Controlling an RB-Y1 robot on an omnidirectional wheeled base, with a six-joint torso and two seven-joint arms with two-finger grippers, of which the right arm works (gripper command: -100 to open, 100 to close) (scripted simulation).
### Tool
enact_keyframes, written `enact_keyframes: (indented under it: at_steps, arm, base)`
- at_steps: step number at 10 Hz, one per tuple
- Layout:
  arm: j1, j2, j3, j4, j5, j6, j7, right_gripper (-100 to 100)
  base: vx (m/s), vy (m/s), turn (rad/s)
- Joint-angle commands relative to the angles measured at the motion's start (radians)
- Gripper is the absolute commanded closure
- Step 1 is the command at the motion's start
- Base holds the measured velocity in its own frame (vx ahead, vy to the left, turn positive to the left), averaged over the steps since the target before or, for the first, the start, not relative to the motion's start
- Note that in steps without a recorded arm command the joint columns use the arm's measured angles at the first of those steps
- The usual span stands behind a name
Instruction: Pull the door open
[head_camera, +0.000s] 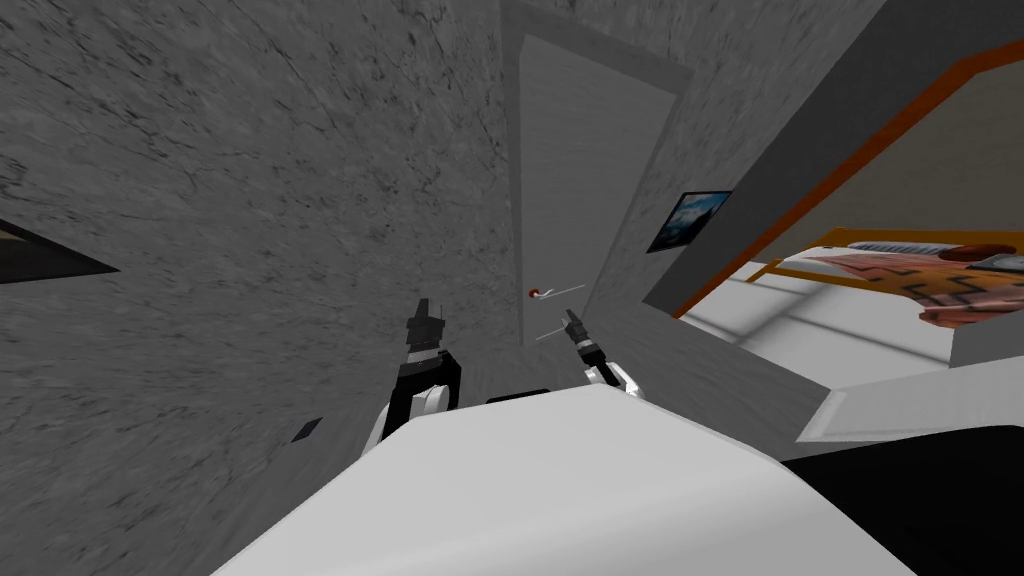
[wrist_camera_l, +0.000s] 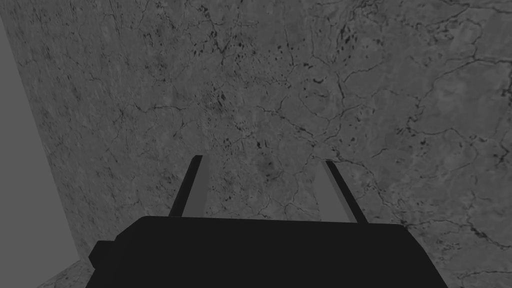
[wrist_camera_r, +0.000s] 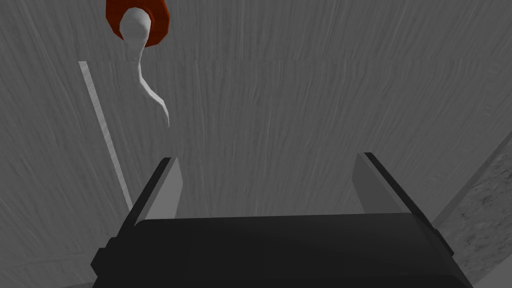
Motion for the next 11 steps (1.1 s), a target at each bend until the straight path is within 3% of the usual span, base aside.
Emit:
enact_keyframes:
  at_steps: [1, 11]
  arm:
    - [-0.009, -0.012, -0.001, 0.038, 0.013, -0.008, -0.015, -100]
    - [-0.09, -0.073, -0.013, 0.288, 0.076, -0.076, -0.08, -100]
  base:
    - [0.106, 0.014, 0.033]
    - [0.102, 0.016, 0.025]
